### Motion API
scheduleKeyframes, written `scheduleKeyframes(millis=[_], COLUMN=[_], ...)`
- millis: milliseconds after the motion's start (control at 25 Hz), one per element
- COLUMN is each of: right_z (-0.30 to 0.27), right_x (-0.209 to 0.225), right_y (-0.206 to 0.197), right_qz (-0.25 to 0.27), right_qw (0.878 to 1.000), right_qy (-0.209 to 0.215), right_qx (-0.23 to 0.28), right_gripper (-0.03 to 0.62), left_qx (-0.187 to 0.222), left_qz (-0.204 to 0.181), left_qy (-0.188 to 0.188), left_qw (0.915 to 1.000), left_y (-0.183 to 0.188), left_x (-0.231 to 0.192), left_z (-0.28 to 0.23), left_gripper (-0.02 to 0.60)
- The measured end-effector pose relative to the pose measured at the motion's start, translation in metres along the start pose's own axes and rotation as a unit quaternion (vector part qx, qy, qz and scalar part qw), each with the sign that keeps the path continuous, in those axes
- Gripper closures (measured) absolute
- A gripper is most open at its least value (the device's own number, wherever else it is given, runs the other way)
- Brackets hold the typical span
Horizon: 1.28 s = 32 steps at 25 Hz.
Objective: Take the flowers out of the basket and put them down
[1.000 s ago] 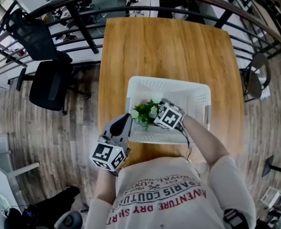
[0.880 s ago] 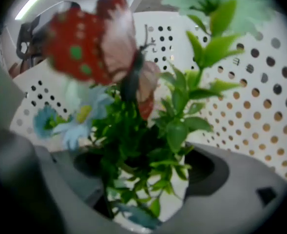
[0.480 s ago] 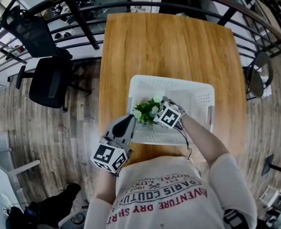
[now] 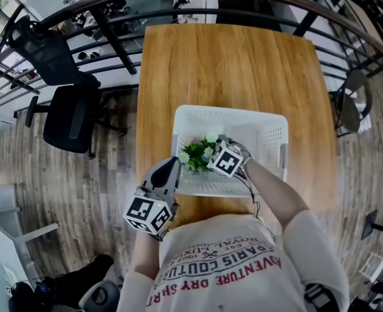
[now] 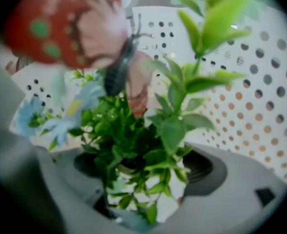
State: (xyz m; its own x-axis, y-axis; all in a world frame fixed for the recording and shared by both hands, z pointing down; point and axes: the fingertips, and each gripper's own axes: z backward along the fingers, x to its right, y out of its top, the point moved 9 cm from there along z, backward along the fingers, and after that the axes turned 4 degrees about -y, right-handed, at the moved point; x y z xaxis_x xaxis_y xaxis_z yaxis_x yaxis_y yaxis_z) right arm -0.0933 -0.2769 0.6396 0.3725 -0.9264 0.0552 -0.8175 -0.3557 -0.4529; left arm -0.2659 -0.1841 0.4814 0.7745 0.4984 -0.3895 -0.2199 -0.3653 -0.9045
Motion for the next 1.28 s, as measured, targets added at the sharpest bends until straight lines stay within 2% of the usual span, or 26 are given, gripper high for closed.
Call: scheduleKeyframes(millis=[240,520,680,840,1000,1280], right_z=[0.025,0.097,0.137,0.172,0.210,0.246], right_x=[-0.006,-0.007,-0.019,-0.030,-0.025,0.004], right_y=[0.001,0.021,0.024,0.014,-0.006,-0.044], right_qz=[-0.011,-0.041,-0.065,-0.085,-0.106,-0.105], right_qw=[1.000,0.992,0.986,0.979,0.969,0.965], right_qy=[-0.006,-0.057,-0.084,-0.117,-0.149,-0.140], right_qx=[0.011,0.106,0.128,0.141,0.167,0.194], right_gripper=[0.140,0.140,0.140,0.140,0.140,0.140], left_qx=[-0.002,0.039,0.040,0.034,0.031,0.042], left_qz=[-0.013,-0.014,-0.023,-0.038,-0.070,-0.107], left_qy=[0.008,0.024,0.023,0.003,-0.009,0.002], left_qw=[0.9999,0.9988,0.9987,0.9987,0.9970,0.9934], left_y=[0.004,0.022,0.026,0.030,0.040,0.047], left_x=[0.005,0.008,0.012,0.024,0.050,0.101], left_z=[0.010,0.031,0.041,0.046,0.037,-0.014], left_gripper=[0.566,0.566,0.566,0.566,0.566,0.566])
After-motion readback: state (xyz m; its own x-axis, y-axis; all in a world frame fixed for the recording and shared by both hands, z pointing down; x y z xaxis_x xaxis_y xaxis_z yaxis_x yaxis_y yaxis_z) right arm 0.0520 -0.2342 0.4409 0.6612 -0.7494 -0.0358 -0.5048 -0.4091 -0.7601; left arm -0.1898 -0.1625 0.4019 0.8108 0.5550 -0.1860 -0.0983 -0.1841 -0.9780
